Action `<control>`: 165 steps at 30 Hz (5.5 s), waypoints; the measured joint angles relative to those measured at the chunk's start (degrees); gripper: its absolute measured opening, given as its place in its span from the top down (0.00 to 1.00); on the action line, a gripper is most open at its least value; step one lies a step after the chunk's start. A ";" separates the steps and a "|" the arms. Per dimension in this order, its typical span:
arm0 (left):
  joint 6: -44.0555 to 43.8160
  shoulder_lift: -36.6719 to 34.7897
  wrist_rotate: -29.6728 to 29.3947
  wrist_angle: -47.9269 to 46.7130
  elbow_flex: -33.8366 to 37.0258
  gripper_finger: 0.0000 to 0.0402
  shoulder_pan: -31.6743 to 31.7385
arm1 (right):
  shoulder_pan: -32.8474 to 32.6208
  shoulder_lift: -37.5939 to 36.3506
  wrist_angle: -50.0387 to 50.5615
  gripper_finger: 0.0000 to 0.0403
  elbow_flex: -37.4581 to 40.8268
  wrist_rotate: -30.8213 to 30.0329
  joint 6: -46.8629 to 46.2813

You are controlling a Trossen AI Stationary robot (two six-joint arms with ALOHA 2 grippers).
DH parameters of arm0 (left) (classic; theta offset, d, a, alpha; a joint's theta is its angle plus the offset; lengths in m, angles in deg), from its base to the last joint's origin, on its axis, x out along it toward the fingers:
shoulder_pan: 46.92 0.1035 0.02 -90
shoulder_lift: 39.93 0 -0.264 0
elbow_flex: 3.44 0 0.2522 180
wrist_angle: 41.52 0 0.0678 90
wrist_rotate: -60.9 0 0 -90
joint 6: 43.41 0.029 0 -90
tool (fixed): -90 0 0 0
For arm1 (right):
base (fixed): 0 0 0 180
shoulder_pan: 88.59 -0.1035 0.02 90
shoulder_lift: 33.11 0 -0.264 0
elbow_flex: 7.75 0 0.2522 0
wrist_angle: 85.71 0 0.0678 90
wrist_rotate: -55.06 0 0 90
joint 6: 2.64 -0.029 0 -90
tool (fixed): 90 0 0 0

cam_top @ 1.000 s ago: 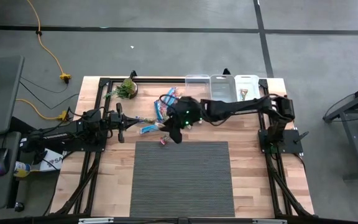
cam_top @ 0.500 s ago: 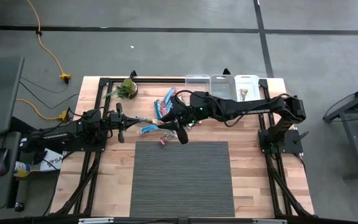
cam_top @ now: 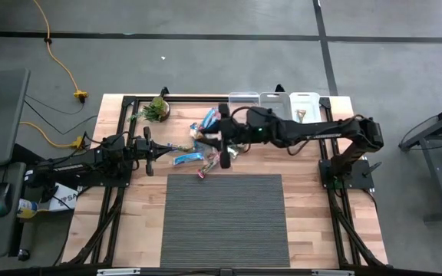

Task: Pick and place Granola Bars by type
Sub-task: Put the yellow granola bar into the white bin

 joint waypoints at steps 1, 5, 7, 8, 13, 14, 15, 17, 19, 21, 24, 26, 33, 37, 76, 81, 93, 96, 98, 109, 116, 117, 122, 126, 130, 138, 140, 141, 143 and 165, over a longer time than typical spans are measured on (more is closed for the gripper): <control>0.01 -0.02 0.00 0.00 0.00 1.00 0.00 | 0.08 -0.68 -0.63 0.81 0.00 -0.99 1.36; 0.02 0.00 0.00 0.00 -0.01 1.00 -0.01 | 0.19 -4.02 -1.15 0.81 0.00 -8.19 7.98; 0.00 -0.01 0.00 0.00 0.00 1.00 -0.01 | 0.19 -5.84 -1.24 0.81 0.00 -12.88 12.00; 0.00 -0.02 0.00 0.00 0.01 1.00 0.01 | 0.19 -6.86 -1.37 0.81 0.00 -15.67 14.01; 0.00 0.00 0.00 0.00 0.01 1.00 0.01 | 0.33 -10.82 -1.15 0.81 0.00 -29.72 22.60; 0.00 0.00 0.00 0.00 0.00 1.00 0.00 | 0.48 -11.38 -0.88 0.81 0.00 -32.07 23.89; 0.00 0.00 0.00 -0.01 -0.01 1.00 -0.01 | 0.63 -11.86 -0.73 0.81 -0.02 -34.09 25.04; 0.00 -0.01 0.00 0.00 0.01 1.00 0.00 | 1.19 -12.66 -0.06 0.81 -0.02 -37.79 26.67; 0.00 0.00 0.00 0.00 -0.01 1.00 0.01 | 1.85 -13.18 0.32 0.81 -0.02 -41.94 27.46; 0.00 0.00 0.00 0.00 0.01 1.00 0.01 | 2.66 -13.24 0.36 0.81 -0.02 -47.59 28.09; 0.00 -0.01 0.00 -0.01 0.00 1.00 0.00 | 4.13 -13.24 1.68 0.81 -0.02 -55.99 29.69; 0.00 0.00 0.00 0.00 0.01 1.00 -0.01 | 5.39 -13.24 3.64 0.81 -0.02 -60.38 29.67; 0.01 -0.01 0.00 0.00 0.01 1.00 0.00 | 10.49 -13.24 10.45 0.81 -0.02 -73.54 28.50; 0.00 -0.01 0.00 -0.01 0.01 1.00 -0.01 | 14.61 -13.35 16.23 0.81 -0.02 -77.19 21.15; 0.02 -0.02 0.00 0.00 -0.01 1.00 -0.01 | 50.35 -14.99 49.01 0.81 35.20 -26.79 -30.36; 0.00 -0.02 0.00 0.00 0.01 1.00 -0.01 | 50.37 -14.99 48.62 0.81 35.26 -27.41 -30.59; 0.01 -0.02 -0.01 0.00 0.00 1.00 0.00 | 50.35 -14.99 48.42 0.65 35.26 -26.94 -30.13; 0.01 -0.02 -0.01 0.00 0.01 1.00 0.00 | 50.30 -15.00 45.87 0.63 35.24 -24.76 -28.90; 0.02 0.00 0.00 0.00 -0.01 1.00 0.01 | 50.15 -15.01 44.77 0.62 34.43 -23.43 -28.36; 0.00 -0.01 0.00 -0.01 0.01 1.00 -0.01 | 46.12 -15.07 36.74 0.62 19.91 -16.03 -16.56; 0.02 -0.02 0.00 0.00 0.00 1.00 0.00 | 40.53 -15.10 32.50 0.62 10.28 -0.78 -10.94; 0.00 -0.02 0.00 0.00 0.01 1.00 0.00 | 39.69 -15.10 32.47 0.62 9.23 1.77 -10.70; 0.00 -0.02 0.00 0.00 -0.01 1.00 -0.01 | 35.43 -15.10 32.47 0.62 6.16 15.58 -10.09; 0.02 -0.02 0.00 0.00 0.01 1.00 -0.01 | 30.98 -15.10 32.37 0.62 5.86 17.45 -9.00; 0.01 -0.02 -0.01 -0.01 0.00 1.00 0.01 | 26.84 -14.25 34.78 0.62 5.86 13.63 -7.99; 0.01 -0.02 0.00 -0.01 0.01 1.00 0.00 | 21.56 -9.86 41.51 0.62 5.86 6.15 -7.97; 0.02 -0.01 0.00 -0.01 0.01 1.00 0.00 | 20.73 -8.74 42.73 0.62 5.86 5.31 -7.96; 0.02 -0.01 -0.01 0.00 0.01 1.00 0.00 | 20.43 -8.21 43.24 0.62 5.86 5.28 -7.99; 0.02 -0.01 0.00 -0.01 0.01 1.00 0.00 | 20.06 -7.00 44.84 0.62 5.59 5.18 -7.98; 0.00 -0.01 0.00 0.00 0.00 1.00 0.00 | 15.23 15.82 70.55 0.62 -11.65 2.65 5.04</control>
